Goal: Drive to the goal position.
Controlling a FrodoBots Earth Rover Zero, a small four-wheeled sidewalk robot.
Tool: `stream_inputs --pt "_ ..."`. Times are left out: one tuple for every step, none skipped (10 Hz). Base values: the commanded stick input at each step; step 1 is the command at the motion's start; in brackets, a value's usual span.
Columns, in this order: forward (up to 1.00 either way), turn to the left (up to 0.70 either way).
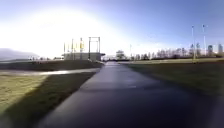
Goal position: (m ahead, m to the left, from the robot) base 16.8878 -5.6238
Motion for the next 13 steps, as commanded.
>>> stream_inputs --pt "1.00 -0.02" --pt "1.00 0.00" --pt "1.00 0.00" --pt "1.00 0.00" --pt "1.00 0.00" --pt "1.00 0.00" --pt "1.00 0.00" --pt "1.00 0.00" --pt "1.00 0.00" --pt "1.00 0.00" --pt "1.00 0.00" --pt "1.00 0.00" --pt "1.00 0.00"
